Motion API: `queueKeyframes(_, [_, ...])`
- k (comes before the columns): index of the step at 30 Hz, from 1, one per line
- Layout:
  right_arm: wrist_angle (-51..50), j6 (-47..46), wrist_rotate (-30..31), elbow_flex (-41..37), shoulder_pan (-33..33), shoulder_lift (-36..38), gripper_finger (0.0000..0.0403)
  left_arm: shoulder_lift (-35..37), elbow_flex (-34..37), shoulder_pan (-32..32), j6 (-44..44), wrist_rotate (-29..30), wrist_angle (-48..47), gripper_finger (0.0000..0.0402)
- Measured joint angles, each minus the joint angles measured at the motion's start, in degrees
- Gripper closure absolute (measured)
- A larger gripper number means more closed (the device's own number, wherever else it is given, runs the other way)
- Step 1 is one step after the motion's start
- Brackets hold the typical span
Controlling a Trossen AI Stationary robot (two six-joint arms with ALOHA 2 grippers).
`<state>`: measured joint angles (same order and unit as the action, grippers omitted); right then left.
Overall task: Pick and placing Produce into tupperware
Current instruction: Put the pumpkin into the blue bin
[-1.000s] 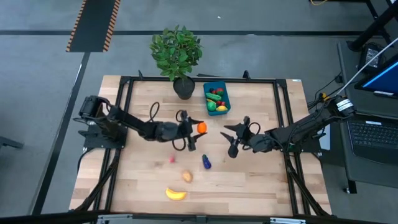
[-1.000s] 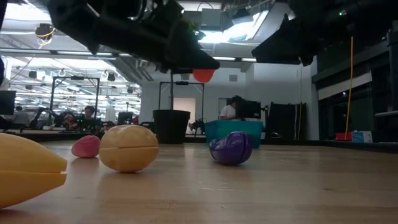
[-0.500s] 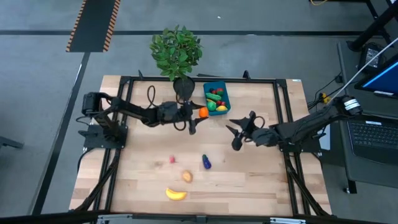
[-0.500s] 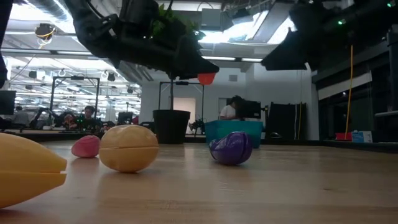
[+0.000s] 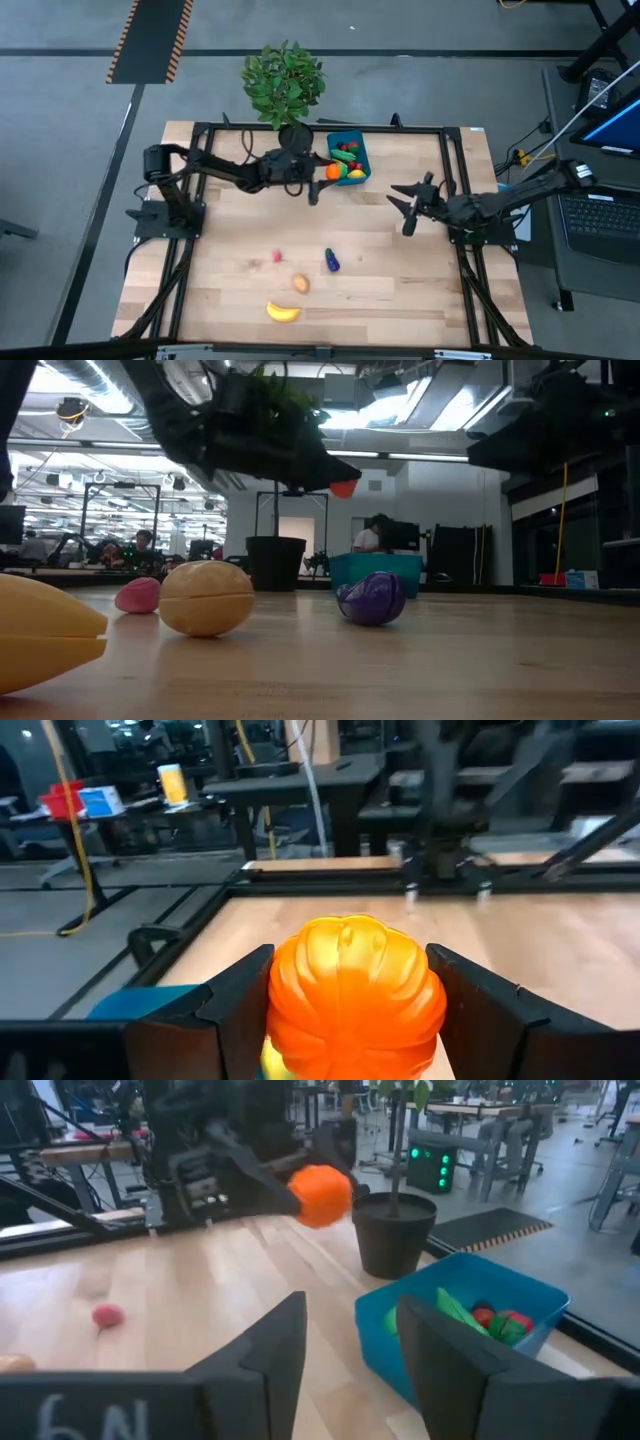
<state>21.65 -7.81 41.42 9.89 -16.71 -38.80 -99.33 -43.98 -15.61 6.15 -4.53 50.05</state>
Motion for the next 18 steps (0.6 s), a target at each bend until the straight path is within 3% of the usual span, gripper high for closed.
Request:
queueKeyframes(7, [-3.0,2.1,-0.1,-0.1,0.0,4.4,0.0244,-5.7,-7.0,-4.3,-1.1,-4.8,-3.8,0.0173])
queueKeyframes(13, [-4.3,1.9,-0.1,-0.1,0.0,5.4,0.0244,-6.5,-15.3,-6.6,-1.6,-6.0,-21.8,0.0173])
queueKeyframes(18, [-4.4,1.9,-0.1,-0.1,0.0,5.4,0.0244,-6.5,-20.2,-7.0,2.1,-6.0,-30.1,0.0173])
